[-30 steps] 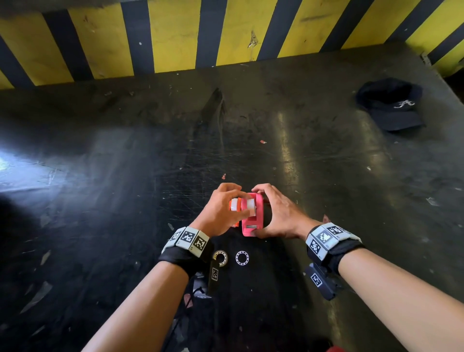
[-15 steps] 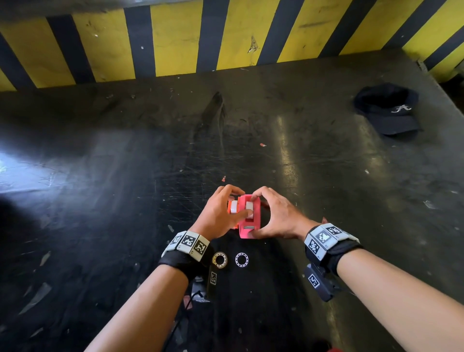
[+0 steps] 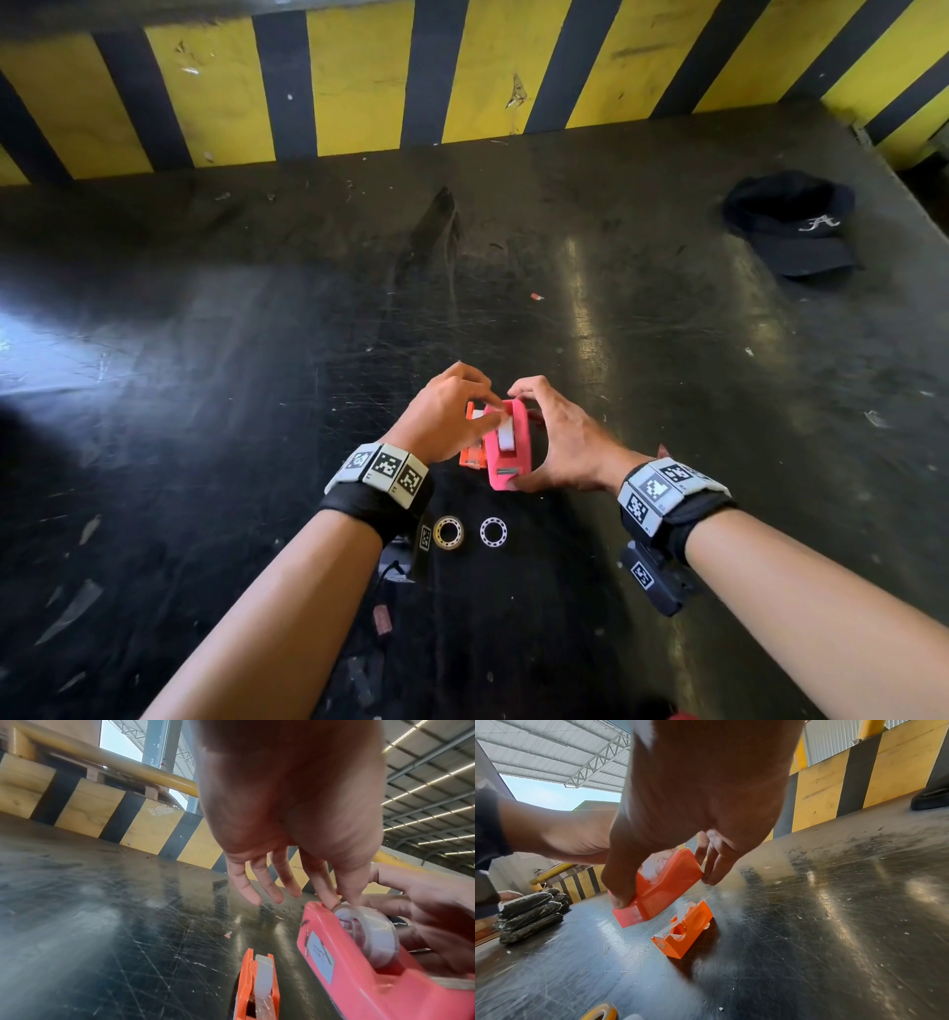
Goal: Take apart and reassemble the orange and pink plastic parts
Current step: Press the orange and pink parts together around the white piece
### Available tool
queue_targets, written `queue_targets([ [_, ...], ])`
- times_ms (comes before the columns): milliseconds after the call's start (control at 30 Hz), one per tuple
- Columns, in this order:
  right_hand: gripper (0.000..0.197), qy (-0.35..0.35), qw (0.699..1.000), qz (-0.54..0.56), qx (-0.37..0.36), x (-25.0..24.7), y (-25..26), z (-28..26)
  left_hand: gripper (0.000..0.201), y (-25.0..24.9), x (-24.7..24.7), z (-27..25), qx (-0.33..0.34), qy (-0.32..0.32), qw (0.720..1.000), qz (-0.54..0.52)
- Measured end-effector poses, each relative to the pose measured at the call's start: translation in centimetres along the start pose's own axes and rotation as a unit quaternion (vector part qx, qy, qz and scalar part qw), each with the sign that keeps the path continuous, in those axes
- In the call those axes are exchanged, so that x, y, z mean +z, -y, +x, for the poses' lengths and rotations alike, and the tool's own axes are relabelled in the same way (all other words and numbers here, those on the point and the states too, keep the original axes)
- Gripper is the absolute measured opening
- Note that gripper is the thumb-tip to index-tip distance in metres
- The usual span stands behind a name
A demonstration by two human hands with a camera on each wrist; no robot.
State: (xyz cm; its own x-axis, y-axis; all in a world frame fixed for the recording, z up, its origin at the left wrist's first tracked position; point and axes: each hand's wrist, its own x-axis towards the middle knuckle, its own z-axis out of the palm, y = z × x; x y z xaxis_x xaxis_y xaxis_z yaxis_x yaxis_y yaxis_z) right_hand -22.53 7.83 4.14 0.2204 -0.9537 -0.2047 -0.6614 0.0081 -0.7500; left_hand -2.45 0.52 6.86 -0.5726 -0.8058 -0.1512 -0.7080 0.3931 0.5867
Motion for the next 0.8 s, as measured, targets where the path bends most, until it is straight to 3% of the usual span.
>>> queue_targets([
  [433, 0.098, -0.003, 1.000, 0.006, 0.002, 0.6, -0.4, -0.1, 0.017, -0.1, 0.6, 0.5, 0.004, 0.010, 1.000, 0.029],
  [600, 0.102, -0.012, 1.000, 0.008, -0.001, 0.3, -0.5, -0.1, 0.040, -0.7, 0.3, -0.3, -0.008, 0.080, 0.996, 0.041],
  [800, 0.102, -0.006, 1.000, 0.003, 0.005, 0.2, -0.3, -0.2, 0.058, -0.3, 1.3, -1.0, -0.036, 0.069, 0.996, 0.045],
])
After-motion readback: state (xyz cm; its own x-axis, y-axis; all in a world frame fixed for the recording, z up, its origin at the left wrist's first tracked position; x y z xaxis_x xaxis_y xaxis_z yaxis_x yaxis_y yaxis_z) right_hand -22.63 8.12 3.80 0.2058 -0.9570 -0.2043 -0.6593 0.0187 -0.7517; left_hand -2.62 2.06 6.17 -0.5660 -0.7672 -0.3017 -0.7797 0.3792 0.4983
